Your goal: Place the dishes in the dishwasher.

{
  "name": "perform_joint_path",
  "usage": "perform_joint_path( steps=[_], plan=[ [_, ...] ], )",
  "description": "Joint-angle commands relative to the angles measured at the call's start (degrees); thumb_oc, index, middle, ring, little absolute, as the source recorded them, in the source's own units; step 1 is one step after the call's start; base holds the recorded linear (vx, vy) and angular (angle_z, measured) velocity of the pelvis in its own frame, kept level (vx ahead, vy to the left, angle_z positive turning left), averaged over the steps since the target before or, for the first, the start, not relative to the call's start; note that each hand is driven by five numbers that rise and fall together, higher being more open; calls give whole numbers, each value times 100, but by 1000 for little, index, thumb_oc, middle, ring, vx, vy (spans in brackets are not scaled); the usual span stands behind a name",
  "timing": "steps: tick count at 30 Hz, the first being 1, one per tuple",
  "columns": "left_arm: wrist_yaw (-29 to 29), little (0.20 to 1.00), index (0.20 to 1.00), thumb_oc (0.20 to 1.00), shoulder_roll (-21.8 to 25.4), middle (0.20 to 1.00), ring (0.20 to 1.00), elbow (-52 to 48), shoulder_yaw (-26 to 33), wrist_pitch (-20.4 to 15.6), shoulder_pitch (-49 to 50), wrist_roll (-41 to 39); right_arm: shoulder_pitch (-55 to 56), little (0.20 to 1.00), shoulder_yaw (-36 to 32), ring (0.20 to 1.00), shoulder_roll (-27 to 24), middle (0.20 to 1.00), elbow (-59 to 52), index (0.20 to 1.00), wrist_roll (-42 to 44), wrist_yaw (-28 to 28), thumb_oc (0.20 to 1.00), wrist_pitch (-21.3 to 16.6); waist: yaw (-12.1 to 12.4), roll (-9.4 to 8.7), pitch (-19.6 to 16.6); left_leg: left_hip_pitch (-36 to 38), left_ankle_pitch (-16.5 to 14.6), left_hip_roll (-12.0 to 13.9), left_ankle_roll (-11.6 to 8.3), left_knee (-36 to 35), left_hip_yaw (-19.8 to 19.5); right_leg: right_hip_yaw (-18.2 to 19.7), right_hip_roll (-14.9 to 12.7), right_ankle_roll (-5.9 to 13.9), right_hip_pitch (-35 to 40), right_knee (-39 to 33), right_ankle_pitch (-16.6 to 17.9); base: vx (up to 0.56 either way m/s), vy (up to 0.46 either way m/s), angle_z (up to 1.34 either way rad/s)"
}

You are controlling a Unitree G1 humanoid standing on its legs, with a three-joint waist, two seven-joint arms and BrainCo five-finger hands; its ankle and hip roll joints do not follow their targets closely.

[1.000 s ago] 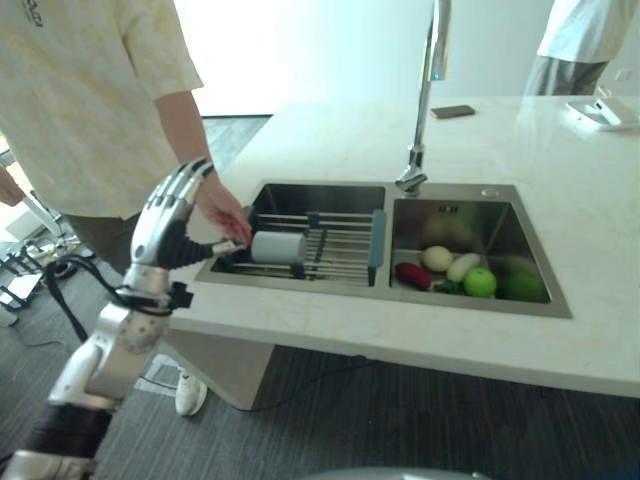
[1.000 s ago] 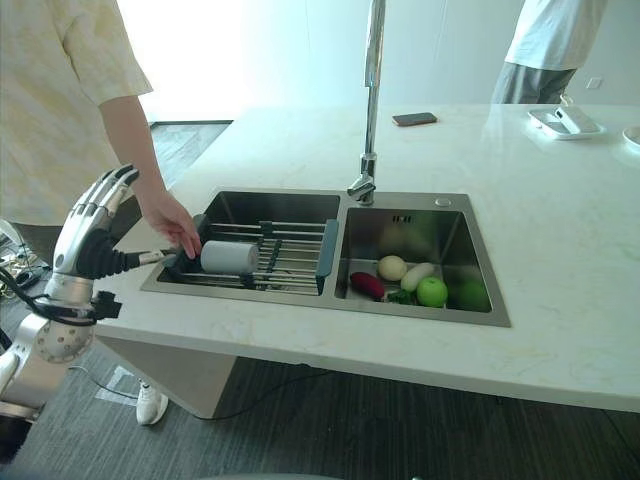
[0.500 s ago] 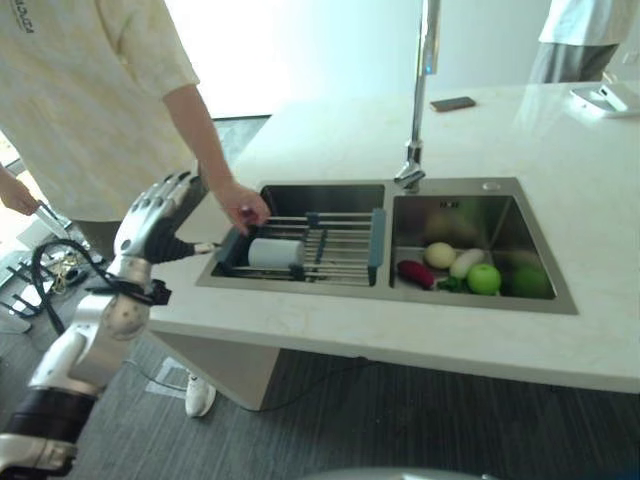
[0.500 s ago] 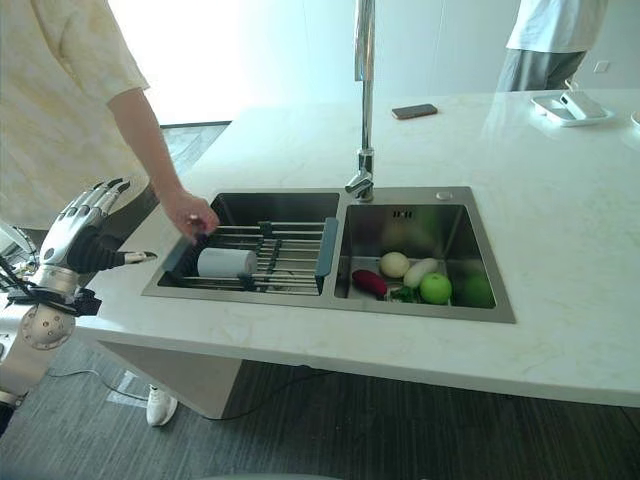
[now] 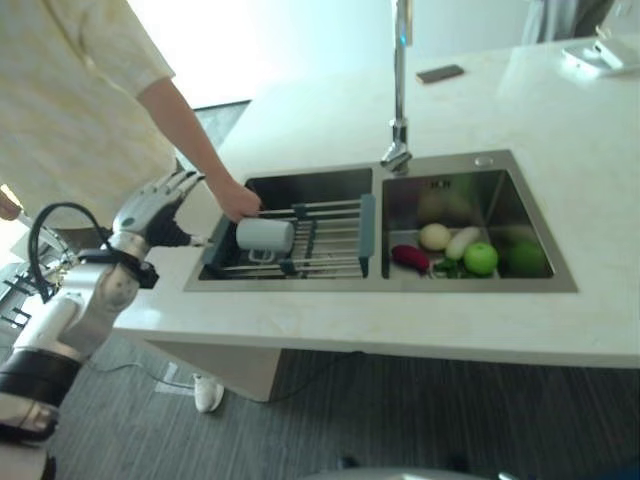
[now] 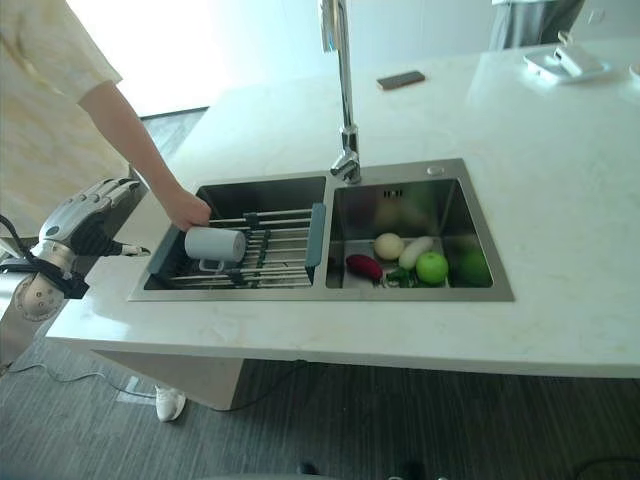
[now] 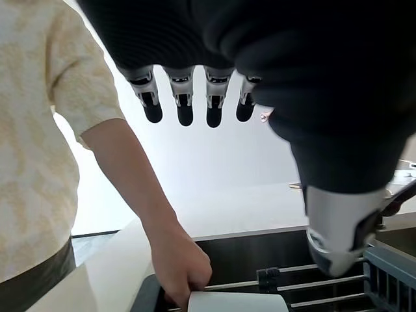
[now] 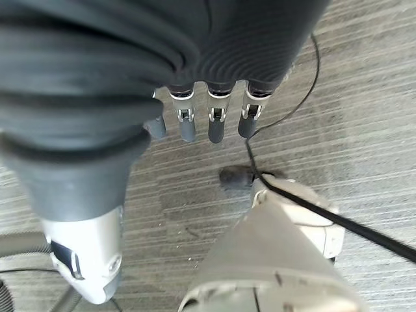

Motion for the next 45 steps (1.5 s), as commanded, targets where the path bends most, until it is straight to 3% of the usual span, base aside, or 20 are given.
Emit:
perform_joint_path(
  steps=[1, 20, 29, 39, 45],
  plan=[
    [104, 1000, 1000, 1000, 390, 1000, 1000, 310, 322, 39, -743, -285, -412, 1000, 98, 1000, 86, 1000, -54, 1000, 1, 131, 1000, -91, -69, -245, 222, 59, -549, -88, -133, 74, -36, 215, -179, 430, 13, 218, -446, -39, 41, -3],
    [-88, 1000, 1000, 1000, 400, 1000, 1000, 391, 279, 328, -770, -192, -351, 1000, 29, 1000, -19, 1000, -73, 1000, -138, 246, 1000, -125, -136, -186, 302, 64, -564, -144, -106, 190, -2, 272, -242, 437, -11, 376, -501, 50, 23, -2],
    [140, 1000, 1000, 1000, 375, 1000, 1000, 814, 3, 483, -1171, -407, -568, 1000, 56, 1000, -264, 1000, -238, 1000, 27, 333, 1000, -130, -222, -132, 631, -291, -521, -196, -88, 317, -28, 387, -280, 425, -405, 500, -456, -33, 61, -5],
    [208, 1000, 1000, 1000, 407, 1000, 1000, 1322, -510, 485, -1943, -304, -891, 1000, 136, 1000, -360, 1000, -278, 1000, 273, 418, 1000, -258, -262, -310, 1072, -811, -483, -187, -26, 514, -3, 478, -288, 433, -969, 725, -369, -70, 25, -5],
    [443, 1000, 1000, 1000, 408, 1000, 1000, 1563, -792, 711, -2434, -393, -1111, 1000, 334, 1000, -320, 1000, -515, 1000, 473, 448, 1000, -356, -230, -402, 1314, -1199, -443, -150, 22, 679, 42, 442, -331, 447, -1416, 952, -314, -82, 25, -5]
  ],
)
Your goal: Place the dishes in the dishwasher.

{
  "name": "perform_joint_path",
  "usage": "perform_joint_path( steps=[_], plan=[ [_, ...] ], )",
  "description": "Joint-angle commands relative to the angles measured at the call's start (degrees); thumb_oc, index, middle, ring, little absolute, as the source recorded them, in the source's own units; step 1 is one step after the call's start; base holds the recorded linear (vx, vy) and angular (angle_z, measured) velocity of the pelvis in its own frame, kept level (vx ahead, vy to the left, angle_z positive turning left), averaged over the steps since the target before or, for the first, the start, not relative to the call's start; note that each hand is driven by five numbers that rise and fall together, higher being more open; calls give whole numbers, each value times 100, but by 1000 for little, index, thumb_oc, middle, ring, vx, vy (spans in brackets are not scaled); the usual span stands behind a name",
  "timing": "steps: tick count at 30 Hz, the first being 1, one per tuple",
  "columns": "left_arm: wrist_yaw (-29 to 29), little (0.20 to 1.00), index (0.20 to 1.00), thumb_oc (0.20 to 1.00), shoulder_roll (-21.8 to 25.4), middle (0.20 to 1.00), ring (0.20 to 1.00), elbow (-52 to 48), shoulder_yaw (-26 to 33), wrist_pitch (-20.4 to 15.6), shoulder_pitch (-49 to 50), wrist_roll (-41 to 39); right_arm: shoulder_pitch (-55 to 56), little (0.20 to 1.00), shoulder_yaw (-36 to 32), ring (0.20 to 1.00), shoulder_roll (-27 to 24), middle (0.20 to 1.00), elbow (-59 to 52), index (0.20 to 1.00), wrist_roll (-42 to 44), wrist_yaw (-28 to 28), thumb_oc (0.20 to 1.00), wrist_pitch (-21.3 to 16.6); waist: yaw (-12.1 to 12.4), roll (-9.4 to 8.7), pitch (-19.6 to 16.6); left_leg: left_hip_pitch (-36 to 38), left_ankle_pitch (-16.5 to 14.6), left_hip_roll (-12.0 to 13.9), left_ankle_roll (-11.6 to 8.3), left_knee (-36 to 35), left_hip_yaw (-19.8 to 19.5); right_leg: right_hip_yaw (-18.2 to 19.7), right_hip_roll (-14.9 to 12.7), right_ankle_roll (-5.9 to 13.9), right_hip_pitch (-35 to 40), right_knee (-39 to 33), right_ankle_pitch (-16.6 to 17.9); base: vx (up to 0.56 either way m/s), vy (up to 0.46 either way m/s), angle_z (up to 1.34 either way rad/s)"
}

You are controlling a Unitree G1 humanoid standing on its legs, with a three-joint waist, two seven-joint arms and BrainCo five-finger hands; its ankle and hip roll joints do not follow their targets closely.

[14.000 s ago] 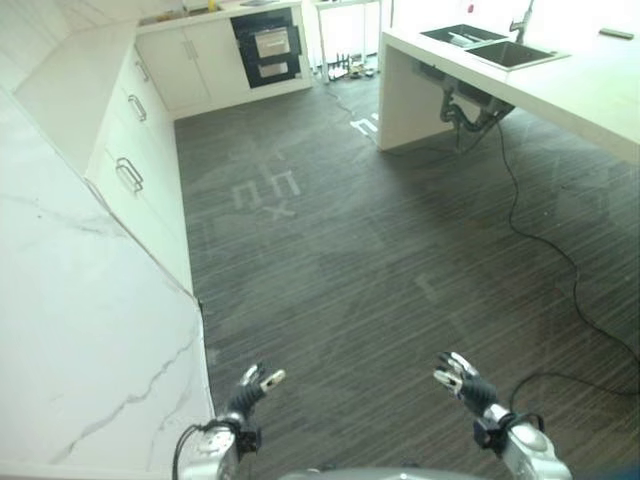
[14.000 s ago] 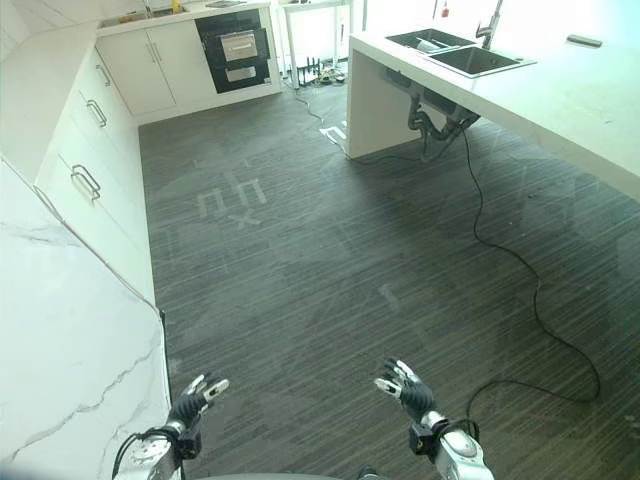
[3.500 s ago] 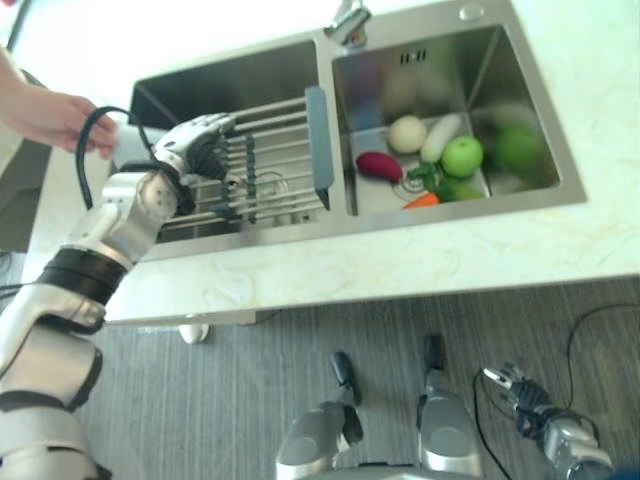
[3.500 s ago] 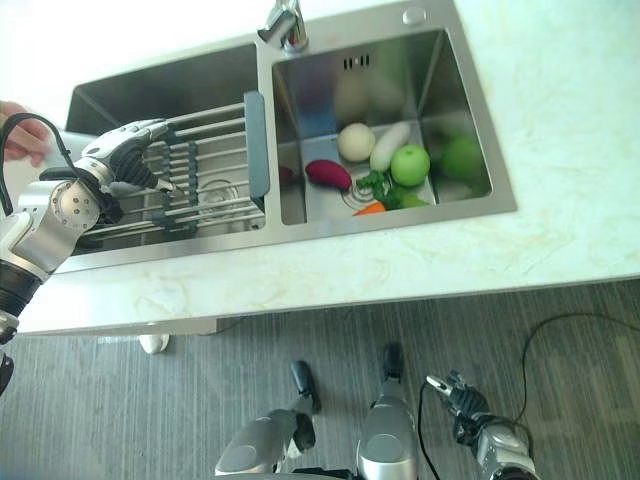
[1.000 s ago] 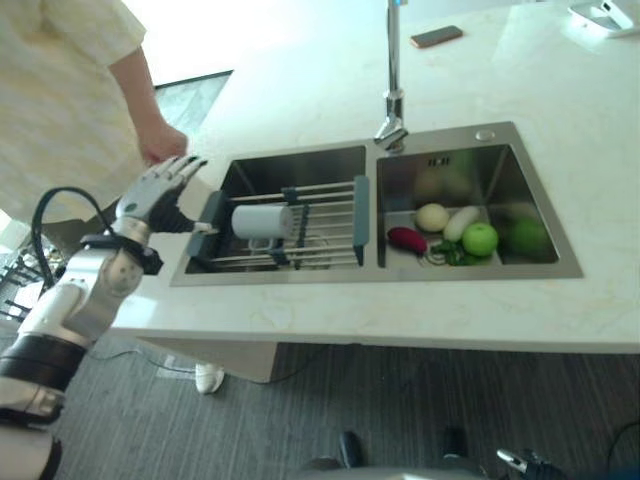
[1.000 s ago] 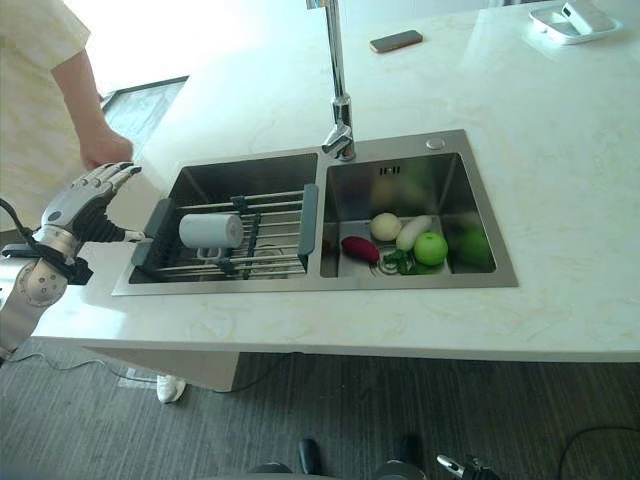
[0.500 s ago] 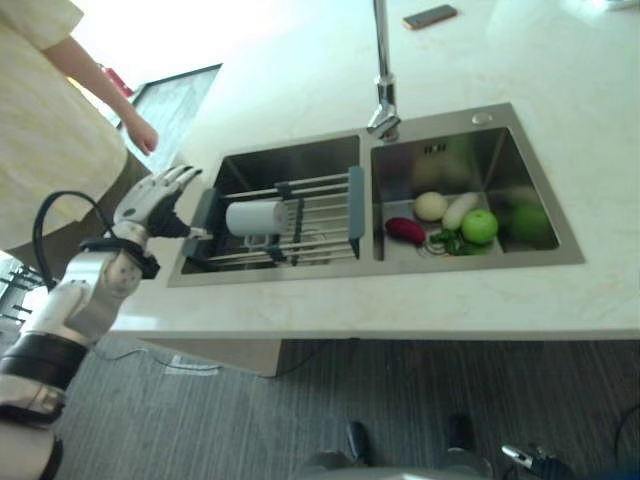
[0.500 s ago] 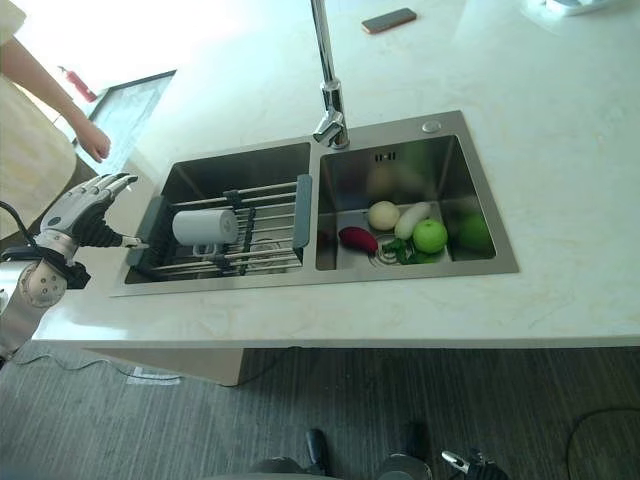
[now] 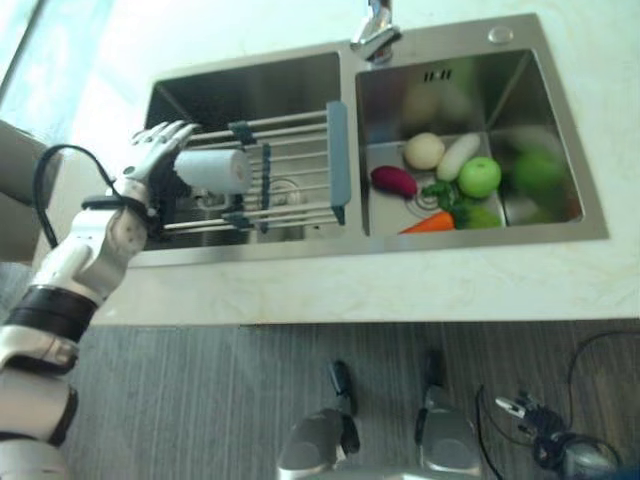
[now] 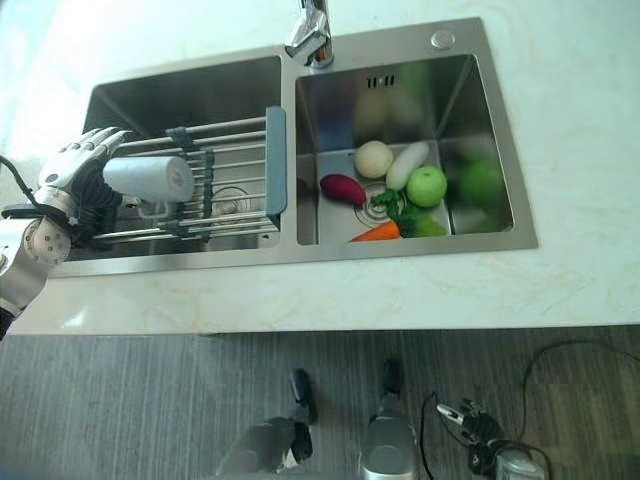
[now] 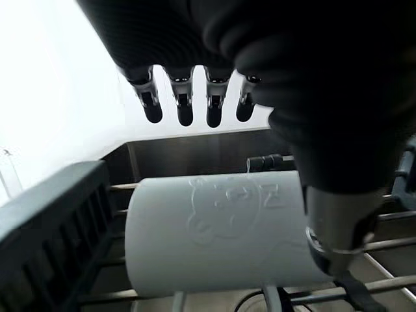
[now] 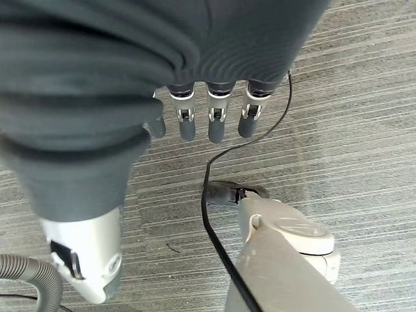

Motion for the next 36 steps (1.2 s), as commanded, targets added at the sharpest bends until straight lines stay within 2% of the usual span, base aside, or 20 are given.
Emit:
perform_joint_path(
  steps=[1, 5, 17, 32, 33, 34, 36],
  plan=[
    [337, 1000, 1000, 1000, 410, 1000, 1000, 441, 327, 185, -391, -168, 16, 1000, 114, 1000, 15, 1000, -60, 1000, 425, 24, 1000, -135, -13, -106, -163, -397, -545, -147, -9, 654, -267, 121, -333, 490, -374, 862, -508, -42, 36, -1],
    [298, 1000, 1000, 1000, 390, 1000, 1000, 626, 245, 124, -489, -114, -51, 1000, 172, 1000, 39, 1000, -233, 1000, 530, -63, 1000, -77, 1, -150, -54, -502, -569, -147, 20, 765, -245, 86, -402, 527, -517, 1017, -505, -15, 18, 0],
    [-30, 1000, 1000, 1000, 447, 1000, 1000, 986, 22, 523, -809, 116, -255, 1000, 222, 1000, -23, 1000, -441, 1000, 647, -102, 1000, -16, 44, -201, 238, -819, -524, -134, 55, 808, -243, 89, -429, 546, -895, 1157, -398, -60, 23, 1],
    [-271, 1000, 1000, 1000, 457, 1000, 1000, 1089, -70, 359, -916, 224, -363, 1000, 254, 1000, -67, 1000, -548, 1000, 704, -131, 1000, 10, 50, -154, 257, -829, -489, -157, 20, 735, -231, 46, -530, 564, -942, 1152, -317, -9, 6, 0],
    [-343, 796, 796, 796, 452, 796, 796, 1076, -82, 361, -909, 289, -365, 1000, 235, 1000, -65, 1000, -537, 1000, 697, -143, 1000, 6, 50, -150, 262, -826, -490, -167, 22, 729, -232, 42, -541, 565, -942, 1150, -304, -5, 31, 0],
    [-410, 200, 200, 200, 457, 200, 200, 1069, -102, 372, -922, 314, -368, 1000, 230, 1000, -74, 1000, -535, 1000, 697, -146, 1000, 9, 46, -147, 264, -825, -491, -171, 21, 727, -228, 39, -549, 567, -943, 1148, -296, 0, 0, 0],
    [-506, 200, 200, 200, 470, 200, 200, 1072, -134, 381, -935, 341, -362, 1000, 211, 1000, -85, 1000, -504, 1000, 697, -130, 1000, -15, 39, -142, 267, -827, -491, -171, 20, 724, -218, 38, -562, 573, -949, 1144, -283, 0, 0, 0]
  ],
)
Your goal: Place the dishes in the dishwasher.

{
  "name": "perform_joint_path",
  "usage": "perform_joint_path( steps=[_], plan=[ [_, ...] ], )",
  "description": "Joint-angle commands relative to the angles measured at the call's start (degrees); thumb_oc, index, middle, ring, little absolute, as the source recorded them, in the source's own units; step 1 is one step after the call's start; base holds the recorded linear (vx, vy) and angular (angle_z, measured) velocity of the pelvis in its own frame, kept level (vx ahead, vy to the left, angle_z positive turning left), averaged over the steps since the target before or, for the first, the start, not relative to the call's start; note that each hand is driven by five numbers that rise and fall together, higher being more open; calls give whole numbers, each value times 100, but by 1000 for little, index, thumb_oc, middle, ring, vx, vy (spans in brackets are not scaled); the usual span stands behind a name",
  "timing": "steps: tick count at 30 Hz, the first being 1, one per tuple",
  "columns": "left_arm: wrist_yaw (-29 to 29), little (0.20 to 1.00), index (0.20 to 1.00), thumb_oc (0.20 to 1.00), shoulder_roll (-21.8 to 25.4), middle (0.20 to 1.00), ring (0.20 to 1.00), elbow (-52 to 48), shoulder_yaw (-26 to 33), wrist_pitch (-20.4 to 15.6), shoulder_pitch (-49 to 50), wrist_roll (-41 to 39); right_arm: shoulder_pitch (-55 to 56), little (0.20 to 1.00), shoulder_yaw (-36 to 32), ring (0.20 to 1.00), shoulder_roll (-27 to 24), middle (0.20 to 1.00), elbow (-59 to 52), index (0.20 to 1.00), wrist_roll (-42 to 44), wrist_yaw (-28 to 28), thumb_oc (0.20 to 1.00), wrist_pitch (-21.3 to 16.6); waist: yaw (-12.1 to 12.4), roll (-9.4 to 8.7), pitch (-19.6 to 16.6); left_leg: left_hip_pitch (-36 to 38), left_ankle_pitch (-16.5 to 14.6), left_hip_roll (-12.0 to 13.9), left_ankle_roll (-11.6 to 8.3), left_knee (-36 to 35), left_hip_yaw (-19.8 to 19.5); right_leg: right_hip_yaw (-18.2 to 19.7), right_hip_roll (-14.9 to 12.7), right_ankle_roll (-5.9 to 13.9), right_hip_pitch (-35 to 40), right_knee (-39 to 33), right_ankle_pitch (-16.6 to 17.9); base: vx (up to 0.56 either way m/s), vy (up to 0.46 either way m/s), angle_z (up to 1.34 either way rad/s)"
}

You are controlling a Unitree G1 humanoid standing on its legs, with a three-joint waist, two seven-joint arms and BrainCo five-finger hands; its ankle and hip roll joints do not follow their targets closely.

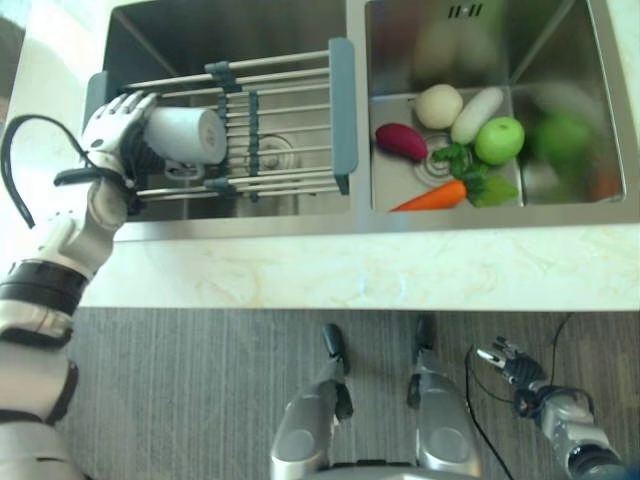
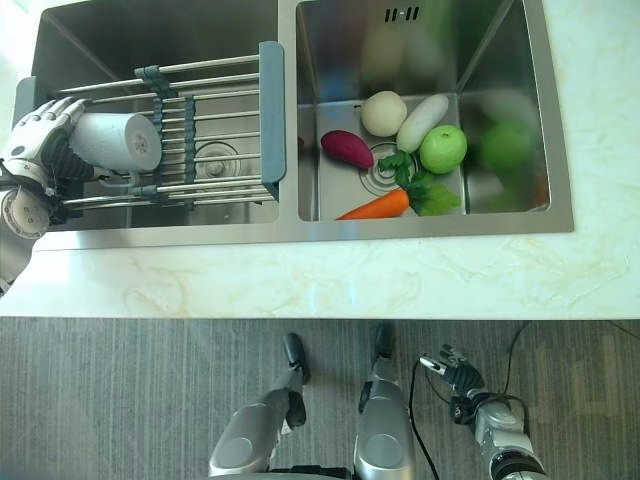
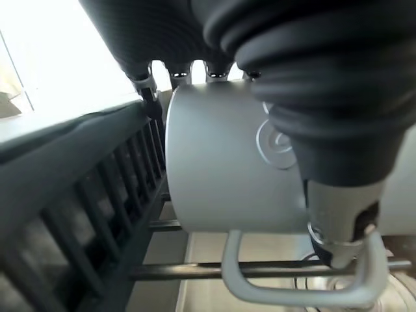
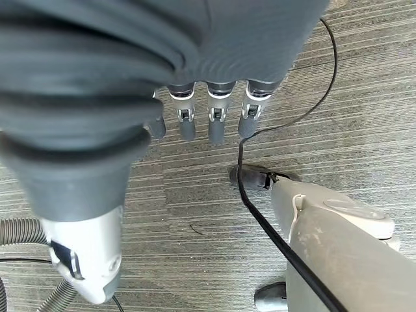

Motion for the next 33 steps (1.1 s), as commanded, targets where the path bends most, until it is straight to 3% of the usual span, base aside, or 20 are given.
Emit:
perform_joint_path(
  steps=[1, 4, 5, 7, 11, 18, 25, 30, 33],
  plan=[
    [-248, 200, 200, 200, 350, 200, 200, 371, 25, 47, -214, 223, 145, 1000, -10, 1000, -83, 1000, 31, 1000, 254, -19, 1000, -41, 8, -22, -209, -522, -617, -115, -74, 717, -203, 50, -459, 571, -536, 846, -279, 0, 0, 0],
    [-38, 200, 200, 200, 329, 200, 200, 364, 18, -50, -153, 396, 143, 1000, -42, 1000, -81, 1000, 45, 1000, 233, -4, 1000, -50, -2, -18, -204, -508, -623, -125, -69, 707, -199, 52, -468, 576, -536, 834, -259, 0, 0, 0],
    [485, 200, 200, 200, 338, 200, 200, 313, 7, 150, -154, 548, 140, 1000, -37, 1000, -73, 1000, 46, 1000, 235, -7, 1000, -64, -6, -22, -199, -514, -617, -124, -68, 696, -200, 60, -467, 574, -548, 831, -259, 0, 0, 0],
    [841, 200, 200, 200, 420, 200, 200, 286, -40, 234, -210, 509, 165, 1000, -18, 1000, -78, 1000, 54, 1000, 267, 1, 1000, -106, -9, -24, -206, -510, -623, -124, -70, 687, -201, 72, -472, 585, -546, 821, -269, 0, 0, 0],
    [878, 200, 200, 200, 451, 200, 200, 288, -156, -124, -209, 902, 195, 1000, -22, 1000, -46, 1000, 77, 1000, 311, 8, 1000, -181, -9, -24, -248, -486, -657, -132, -70, 698, -242, 80, -462, 578, -525, 839, -299, -8, -18, 0],
    [1310, 200, 200, 200, 475, 200, 200, 174, -207, -285, -109, 939, 264, 1000, -30, 1000, -28, 1000, 100, 1000, 236, 0, 1000, -148, -57, -16, -404, -283, -705, -145, -63, 658, -254, 140, -451, 608, -342, 782, -342, 3, -11, 1],
    [2700, 200, 200, 200, 664, 200, 200, -110, 149, -725, 20, 695, 483, 1000, -142, 1000, 104, 1000, 302, 1000, 109, -32, 1000, -254, -11, -11, -625, -65, -766, -171, -56, 634, -295, 112, -457, 625, -65, 692, -405, 5, -40, 2],
    [3488, 200, 200, 200, 779, 200, 200, -522, 511, -983, 127, 1138, 707, 1000, -259, 1000, 259, 1000, 512, 1000, -50, -7, 1000, -360, 36, -27, -903, 217, -831, -160, -71, 568, -277, -25, -459, 652, 330, 533, -460, 20, -97, 10],
    [4024, 200, 200, 200, 885, 200, 200, -940, 848, -958, 193, 1346, 896, 1000, -355, 1000, 377, 1000, 729, 1000, -150, -10, 1000, -394, 87, -36, -1180, 467, -895, -136, -87, 548, -295, -121, -415, 641, 669, 434, -539, 52, -174, 11]
  ],
)
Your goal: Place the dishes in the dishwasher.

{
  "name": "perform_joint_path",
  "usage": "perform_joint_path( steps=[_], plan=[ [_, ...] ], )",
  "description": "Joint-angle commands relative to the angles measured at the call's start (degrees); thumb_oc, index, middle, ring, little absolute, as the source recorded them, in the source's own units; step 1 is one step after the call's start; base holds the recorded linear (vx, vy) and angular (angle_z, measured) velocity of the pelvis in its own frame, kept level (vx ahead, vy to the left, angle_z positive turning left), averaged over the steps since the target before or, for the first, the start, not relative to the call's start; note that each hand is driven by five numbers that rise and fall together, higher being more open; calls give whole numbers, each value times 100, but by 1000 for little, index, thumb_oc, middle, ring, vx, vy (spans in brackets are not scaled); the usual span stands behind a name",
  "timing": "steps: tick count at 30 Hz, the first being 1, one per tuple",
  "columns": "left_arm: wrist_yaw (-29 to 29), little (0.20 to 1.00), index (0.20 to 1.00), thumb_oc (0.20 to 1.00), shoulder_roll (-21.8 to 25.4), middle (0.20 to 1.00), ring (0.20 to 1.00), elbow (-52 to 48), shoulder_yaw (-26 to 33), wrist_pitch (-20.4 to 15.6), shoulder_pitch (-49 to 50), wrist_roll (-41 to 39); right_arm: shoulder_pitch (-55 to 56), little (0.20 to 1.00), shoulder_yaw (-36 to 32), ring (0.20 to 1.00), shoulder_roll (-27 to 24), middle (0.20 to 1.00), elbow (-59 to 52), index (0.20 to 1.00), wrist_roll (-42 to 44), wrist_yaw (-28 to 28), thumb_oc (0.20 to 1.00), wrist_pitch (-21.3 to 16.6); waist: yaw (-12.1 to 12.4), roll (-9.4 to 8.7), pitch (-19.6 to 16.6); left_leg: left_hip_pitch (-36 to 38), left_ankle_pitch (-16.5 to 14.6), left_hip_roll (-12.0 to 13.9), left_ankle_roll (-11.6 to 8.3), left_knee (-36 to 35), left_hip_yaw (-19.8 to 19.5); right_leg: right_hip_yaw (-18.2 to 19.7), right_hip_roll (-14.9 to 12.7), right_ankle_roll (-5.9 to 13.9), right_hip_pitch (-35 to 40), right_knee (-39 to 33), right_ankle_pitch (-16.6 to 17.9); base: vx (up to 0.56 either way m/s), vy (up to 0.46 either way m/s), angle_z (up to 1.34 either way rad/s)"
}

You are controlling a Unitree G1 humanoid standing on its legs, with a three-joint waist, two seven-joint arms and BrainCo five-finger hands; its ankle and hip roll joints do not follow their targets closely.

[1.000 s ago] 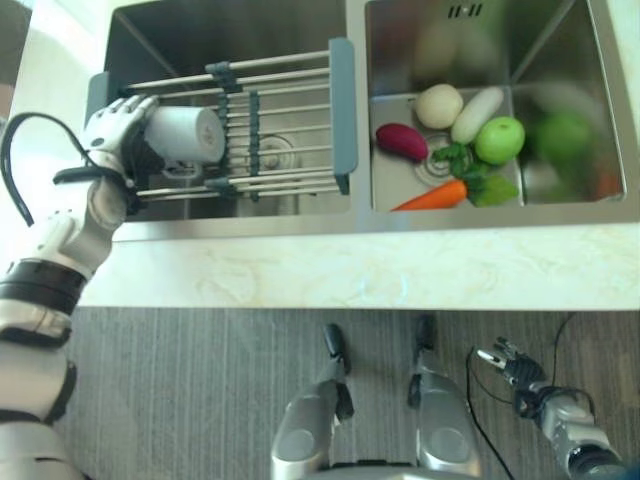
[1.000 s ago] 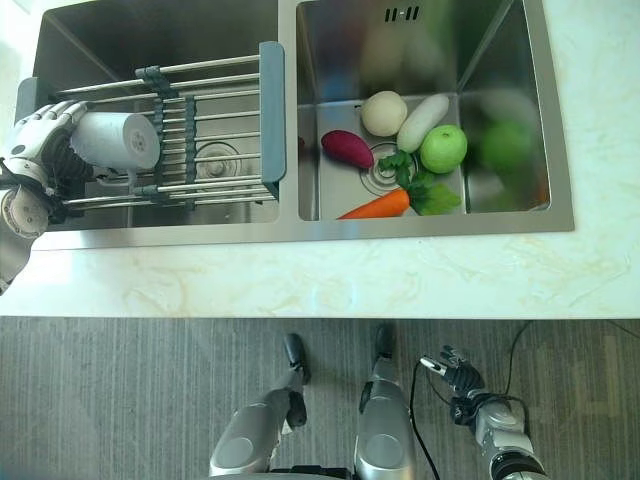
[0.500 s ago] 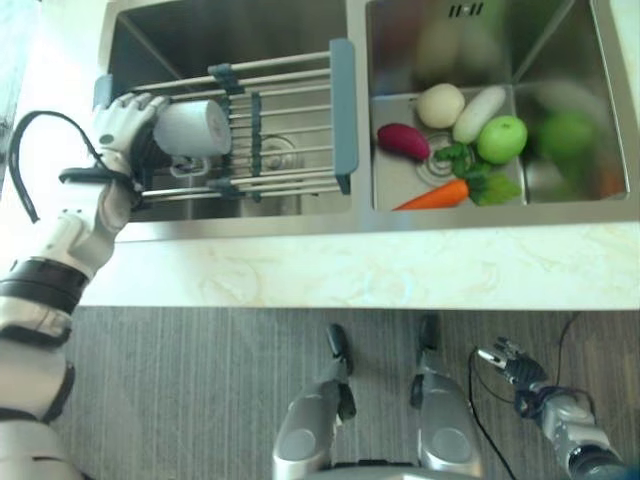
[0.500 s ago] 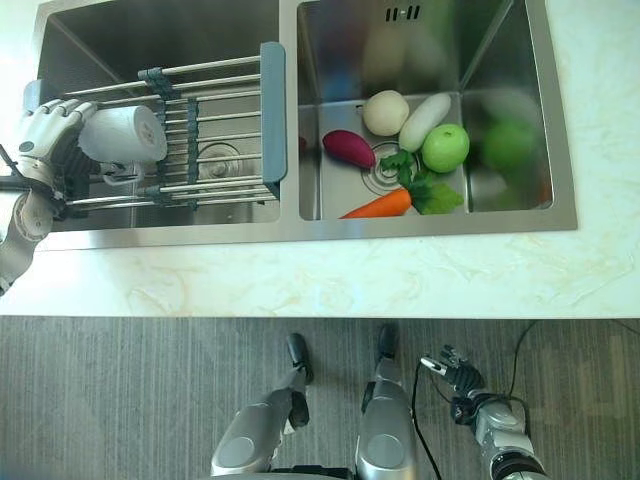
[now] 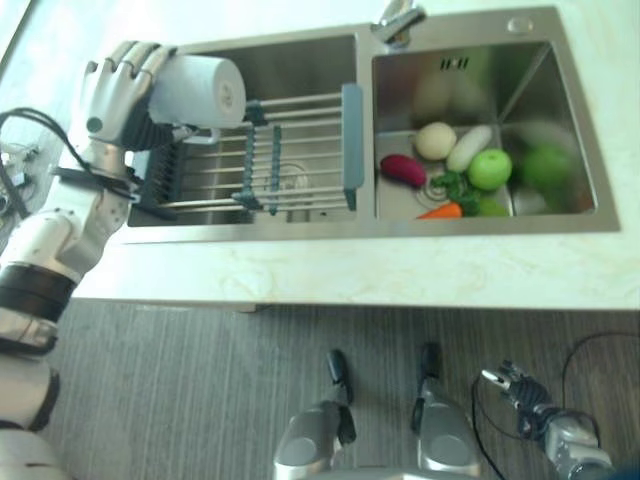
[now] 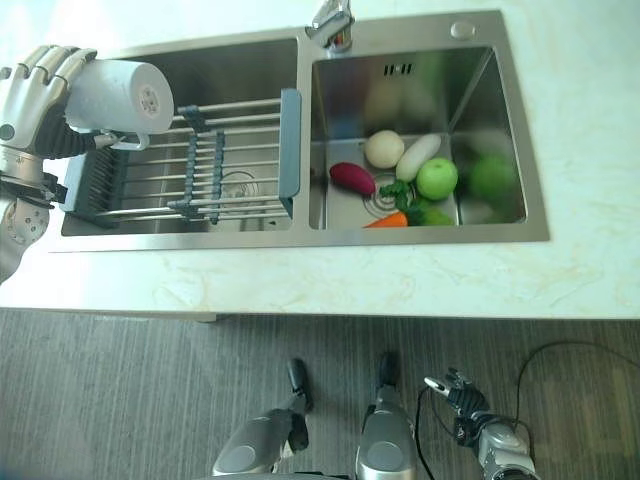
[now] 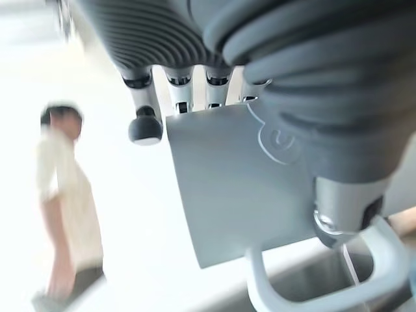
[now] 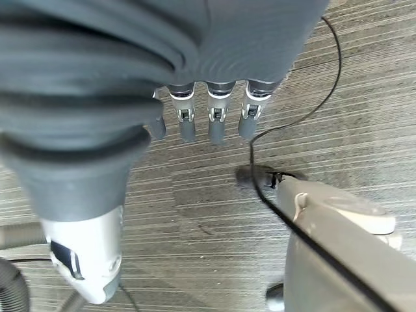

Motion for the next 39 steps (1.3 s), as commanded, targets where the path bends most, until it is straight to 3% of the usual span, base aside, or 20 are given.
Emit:
perform_joint_path(
  steps=[1, 4, 8, 11, 15, 19, 21, 22, 23, 24, 25, 27, 28, 30, 31, 36, 38, 39],
  plan=[
    [984, 200, 200, 200, 452, 200, 200, -51, 866, 47, -83, 250, 519, 1000, -139, 1000, 130, 1000, 127, 1000, -159, -17, 1000, -227, 57, -88, -549, -12, -905, -163, -57, 552, -106, 57, -415, 631, -20, 665, -570, 69, -129, 8],
    [1259, 200, 200, 200, 606, 200, 200, -476, 1395, 155, 246, 271, 688, 1000, -277, 1000, 228, 1000, 429, 1000, -282, -61, 1000, -214, 120, -59, -933, 314, -963, -106, -102, 559, -154, 0, -312, 523, 417, 574, -720, 124, -175, 7],
    [1190, 200, 200, 200, 693, 200, 200, -748, 1873, 216, 634, 107, 765, 1000, -439, 1000, 275, 1000, 619, 1000, -265, -80, 1000, -81, 182, -44, -1150, 558, -977, -30, -156, 530, -191, -48, -212, 429, 735, 502, -850, 71, -174, 0],
    [1150, 200, 200, 200, 586, 200, 200, -1012, 2519, 253, 1354, -383, 830, 1000, -540, 1000, 276, 1000, 768, 1000, -892, -64, 1000, -179, 284, -22, -1272, 702, -949, 37, -209, 495, -280, -102, -117, 338, 939, 455, -936, 17, -168, 3],
    [1347, 200, 200, 200, -446, 200, 200, -1447, 3457, -268, 2729, -962, 946, 1000, -499, 1000, 350, 1000, 929, 1000, -1087, -73, 1000, -361, 511, -53, -1320, 824, -955, 114, -282, 474, -579, -272, -8, 246, 1187, 355, -1016, -28, -176, 19],
    [1464, 200, 200, 200, -1602, 200, 200, -1822, 3658, -634, 3478, -690, 935, 1000, -480, 1000, 446, 1000, 929, 1000, -1131, -31, 1000, -387, 696, -150, -1342, 780, -926, 211, -367, 590, -760, -426, 107, 135, 1285, 201, -991, -60, -193, 53],
    [1417, 200, 200, 200, -2359, 200, 200, -2198, 3802, -1021, 4003, -202, 846, 1000, -357, 1000, 478, 1000, 794, 1000, -1336, -140, 1000, -276, 949, -227, -1170, 423, -800, 382, -603, 979, -759, -610, 283, -40, 1485, 53, -1006, -219, -292, 117],
    [1329, 200, 200, 200, -2528, 200, 200, -2358, 3892, -1223, 4129, -222, 771, 1000, -232, 1000, 456, 1000, 801, 1000, -1388, -271, 1000, -268, 1128, -208, -1102, 266, -585, 406, -673, 842, -906, -722, 364, -58, 1512, -5, -1022, -380, -183, 199],
    [1203, 200, 200, 200, -2590, 200, 200, -2437, 3993, -1362, 4208, -349, 748, 1000, -186, 1000, 426, 1000, 814, 1000, -1397, -373, 1000, -282, 1182, -216, -1096, 254, -576, 411, -689, 837, -859, -898, 330, -64, 1462, 50, -1042, -411, -90, 193],
    [1078, 200, 200, 200, -2624, 200, 200, -2448, 3973, -1475, 4185, -452, 727, 1000, -210, 1000, 400, 1000, 847, 1000, -1252, -475, 1000, -268, 1087, -290, -1143, 351, -928, 399, -649, 1226, -469, -1044, 218, -58, 1402, 165, -1116, -458, 16, 148],
    [955, 200, 200, 200, -2679, 200, 200, -2455, 3768, -1613, 4023, -477, 715, 1000, -353, 1000, 384, 1000, 906, 1000, -969, -500, 1000, -266, 920, -404, -1132, 379, -1255, 491, -481, 1936, 194, -1326, 5, -87, 1243, 381, -1042, -396, 68, 135],
    [900, 200, 200, 200, -2726, 200, 200, -2470, 3590, -1726, 3888, -468, 746, 1000, -484, 1000, 386, 1000, 908, 1000, -825, -449, 1000, -323, 753, -464, -1133, 518, -1453, 574, -347, 2379, 637, -1571, -141, -132, 1005, 649, -971, -300, 151, 276],
    [810, 200, 200, 200, -2719, 200, 200, -2485, 3419, -1806, 3737, -541, 818, 1000, -532, 1000, 430, 1000, 885, 1000, -700, -402, 1000, -406, 592, -394, -1160, 800, -1543, 511, -266, 2134, 903, -1800, -193, -135, 810, 924, -930, -209, 344, 226],
    [747, 200, 200, 200, -2669, 200, 200, -2441, 3213, -1844, 3557, -657, 873, 1000, -566, 1000, 546, 1000, 849, 1000, -738, -441, 1000, -454, 461, -320, -1171, 1165, -1687, 309, -128, 1544, 908, -1977, -338, -65, 611, 1248, -840, -114, 413, 138],
    [605, 200, 200, 200, -2634, 200, 200, -2556, 3048, -1757, 3418, -740, 903, 1000, -475, 1000, 691, 1000, 752, 1000, -797, -586, 1000, -382, 466, -241, -1116, 1312, -1702, 69, -11, 1121, 595, -1943, -505, 29, 430, 1570, -776, -52, 390, 187],
    [369, 200, 200, 200, -2552, 200, 200, -2803, 2908, -1373, 3510, -801, 852, 1000, -291, 1000, 860, 1000, 492, 1000, -1021, -385, 1000, -383, 679, -259, -1077, 1331, -1809, -213, 249, 958, 232, -1831, -972, 261, 425, 1918, -544, -25, 273, 52],
    [228, 200, 200, 200, -2485, 200, 200, -2843, 2884, -1228, 3527, -764, 780, 1000, -179, 1000, 839, 1000, 360, 1000, -997, -198, 1000, -345, 775, -259, -1073, 1250, -1752, -352, 375, 893, -9, -1470, -1040, 347, 408, 2316, -562, -33, 202, 48],
    [200, 200, 200, 200, -2449, 200, 200, -2818, 2804, -1268, 3473, -797, 759, 1000, -146, 1000, 840, 1000, 370, 1000, -863, -141, 1000, -313, 730, -271, -1061, 1212, -1726, -377, 396, 882, -158, -1112, -869, 352, 370, 2349, -644, -60, -55, 75]
  ],
)
